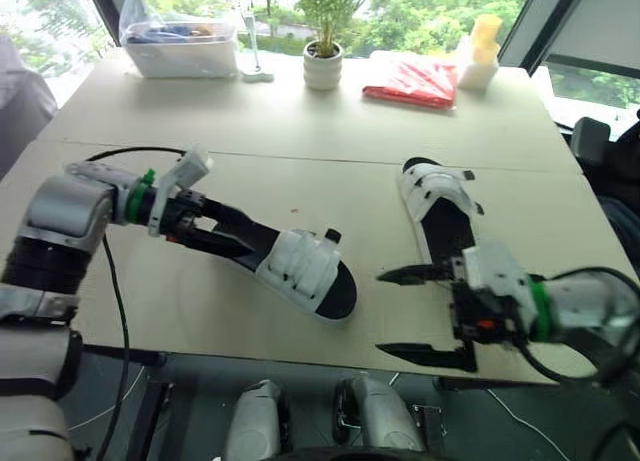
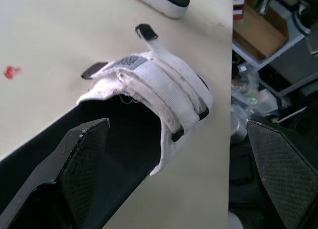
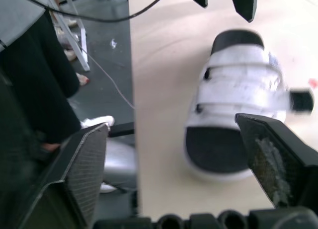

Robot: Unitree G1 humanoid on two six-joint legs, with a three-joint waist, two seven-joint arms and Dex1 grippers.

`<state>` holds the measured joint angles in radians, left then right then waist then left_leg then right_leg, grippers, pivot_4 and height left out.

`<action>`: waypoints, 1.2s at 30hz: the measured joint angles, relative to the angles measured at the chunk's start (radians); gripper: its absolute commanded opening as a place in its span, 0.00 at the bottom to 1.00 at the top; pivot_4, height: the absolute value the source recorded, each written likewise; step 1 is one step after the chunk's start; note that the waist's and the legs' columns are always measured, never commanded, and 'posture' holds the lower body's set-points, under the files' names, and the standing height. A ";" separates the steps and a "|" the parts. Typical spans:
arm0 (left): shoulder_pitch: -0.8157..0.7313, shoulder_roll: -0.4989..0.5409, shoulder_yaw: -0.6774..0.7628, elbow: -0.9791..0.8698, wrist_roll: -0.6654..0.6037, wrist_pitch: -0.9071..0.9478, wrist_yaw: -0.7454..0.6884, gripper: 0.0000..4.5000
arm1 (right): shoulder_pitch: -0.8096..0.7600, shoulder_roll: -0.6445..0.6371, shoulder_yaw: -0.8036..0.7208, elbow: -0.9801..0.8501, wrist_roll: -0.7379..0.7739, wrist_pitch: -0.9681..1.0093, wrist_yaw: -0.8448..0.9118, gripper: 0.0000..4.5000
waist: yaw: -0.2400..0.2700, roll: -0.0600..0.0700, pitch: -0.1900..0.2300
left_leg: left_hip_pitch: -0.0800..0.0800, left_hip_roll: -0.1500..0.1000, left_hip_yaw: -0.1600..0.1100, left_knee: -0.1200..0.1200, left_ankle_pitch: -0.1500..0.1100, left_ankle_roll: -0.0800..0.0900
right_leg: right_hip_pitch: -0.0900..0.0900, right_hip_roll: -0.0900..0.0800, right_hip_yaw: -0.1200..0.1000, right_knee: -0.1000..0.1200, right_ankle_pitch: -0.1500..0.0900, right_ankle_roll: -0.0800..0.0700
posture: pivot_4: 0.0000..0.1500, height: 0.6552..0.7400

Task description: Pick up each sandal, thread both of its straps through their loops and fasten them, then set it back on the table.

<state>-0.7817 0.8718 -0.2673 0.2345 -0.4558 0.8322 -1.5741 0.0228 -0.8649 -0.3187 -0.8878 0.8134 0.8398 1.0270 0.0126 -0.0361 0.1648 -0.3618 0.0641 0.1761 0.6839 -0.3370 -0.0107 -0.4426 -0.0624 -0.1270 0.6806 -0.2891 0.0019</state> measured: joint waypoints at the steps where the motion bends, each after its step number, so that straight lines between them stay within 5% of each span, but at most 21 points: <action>1: 0.005 -0.013 -0.021 0.001 0.012 0.008 0.005 1.00 | 0.014 -0.007 -0.031 -0.016 0.031 0.008 -0.013 0.99 | -0.001 -0.001 0.000 | -0.001 0.000 -0.001 0.000 0.000 0.000 | 0.000 0.000 0.000 0.000 0.000 0.000 | 1.00 0.81; 9: 0.002 -0.095 -0.106 -0.010 0.042 0.008 0.014 1.00 | 0.157 0.001 -0.101 -0.070 0.070 -0.048 -0.127 0.99 | 0.000 -0.003 0.002 | -0.001 -0.001 -0.004 0.001 0.001 -0.002 | 0.001 0.001 0.000 0.000 0.000 0.001 | 1.00 0.81; 12: -0.011 -0.196 -0.103 0.043 0.052 0.036 0.090 0.82 | 0.189 0.013 -0.089 -0.069 0.010 -0.104 -0.152 1.00 | 0.001 -0.005 0.002 | -0.005 -0.002 -0.008 0.002 0.001 -0.002 | 0.000 0.001 0.000 0.000 -0.001 0.002 | 1.00 0.81; 19: 0.000 -0.217 -0.060 -0.011 -0.017 0.160 0.117 0.06 | 0.201 0.023 -0.030 -0.034 -0.084 -0.195 -0.178 1.00 | -0.008 -0.005 0.003 | -0.006 -0.002 -0.011 0.003 0.003 -0.004 | 0.000 0.002 -0.001 0.001 0.000 0.002 | 1.00 0.81; 22: 0.014 -0.248 -0.007 -0.022 -0.051 0.230 0.185 0.00 | 0.178 0.019 -0.017 -0.023 -0.088 -0.205 -0.183 1.00 | -0.005 -0.005 0.003 | -0.008 -0.002 -0.013 0.006 0.003 -0.004 | 0.000 0.002 -0.002 0.002 0.000 0.002 | 1.00 0.81; 26: -0.007 -0.383 0.228 0.012 -0.138 0.359 0.407 0.00 | 0.134 0.019 -0.004 -0.017 -0.084 -0.204 -0.214 1.00 | -0.001 -0.006 0.003 | -0.012 -0.002 -0.018 0.011 0.002 -0.003 | 0.000 0.002 -0.004 0.002 0.000 0.003 | 1.00 0.81; 30: -0.135 -0.662 0.658 0.068 -0.136 0.290 1.051 0.00 | 0.000 0.080 0.021 0.055 -0.107 -0.184 -0.360 1.00 | -0.003 -0.007 0.004 | -0.012 -0.002 -0.021 0.014 0.001 -0.001 | 0.004 0.001 -0.005 0.002 0.002 0.005 | 1.00 0.81; 36: -0.010 -0.847 0.753 -0.139 -0.020 0.140 1.535 0.00 | -0.114 0.134 0.073 0.133 -0.144 -0.129 -0.512 1.00 | -0.004 -0.006 0.004 | -0.011 -0.003 -0.021 0.012 0.001 -0.002 | 0.003 0.001 -0.005 0.002 0.002 0.005 | 1.00 0.81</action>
<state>-0.7920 0.0253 0.4859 0.0954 -0.4760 0.9719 -0.0389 -0.0912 -0.7310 -0.2460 -0.7544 0.6689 0.7109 0.5147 0.0087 -0.0423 0.1686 -0.3728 0.0614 0.1548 0.6961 -0.3357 -0.0123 -0.4392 -0.0612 -0.1323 0.6825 -0.2871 0.0072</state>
